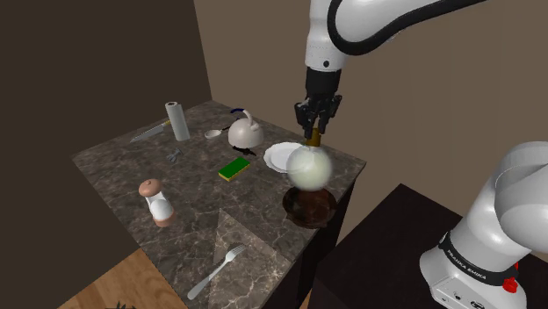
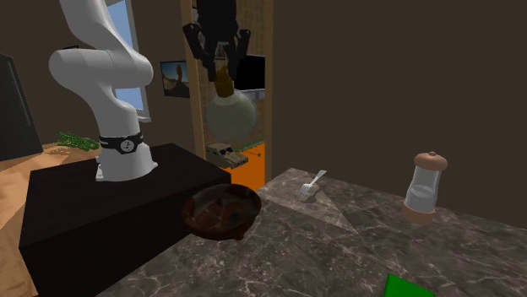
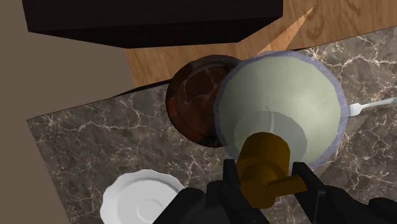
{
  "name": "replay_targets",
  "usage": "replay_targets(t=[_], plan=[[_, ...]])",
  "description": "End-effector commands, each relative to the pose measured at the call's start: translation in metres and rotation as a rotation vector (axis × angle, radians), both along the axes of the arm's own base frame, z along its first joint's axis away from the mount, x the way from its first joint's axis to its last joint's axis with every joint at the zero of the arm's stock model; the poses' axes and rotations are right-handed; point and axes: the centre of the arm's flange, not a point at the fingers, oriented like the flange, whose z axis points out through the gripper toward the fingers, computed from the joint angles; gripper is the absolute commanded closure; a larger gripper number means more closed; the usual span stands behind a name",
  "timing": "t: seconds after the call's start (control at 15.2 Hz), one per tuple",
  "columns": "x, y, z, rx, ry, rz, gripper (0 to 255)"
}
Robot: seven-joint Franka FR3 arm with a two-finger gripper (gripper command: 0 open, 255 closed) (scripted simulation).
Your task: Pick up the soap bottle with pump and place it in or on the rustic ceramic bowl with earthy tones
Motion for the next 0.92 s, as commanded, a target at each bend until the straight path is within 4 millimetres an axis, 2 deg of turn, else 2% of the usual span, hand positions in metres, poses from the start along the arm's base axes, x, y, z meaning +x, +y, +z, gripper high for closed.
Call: replay_targets(t=[0.0, 0.86], plan=[[-0.001, 0.001, -0.010, 0.000, -0.001, 0.000, 255], [-0.001, 0.001, -0.079, 0.000, -0.001, 0.000, 255]])
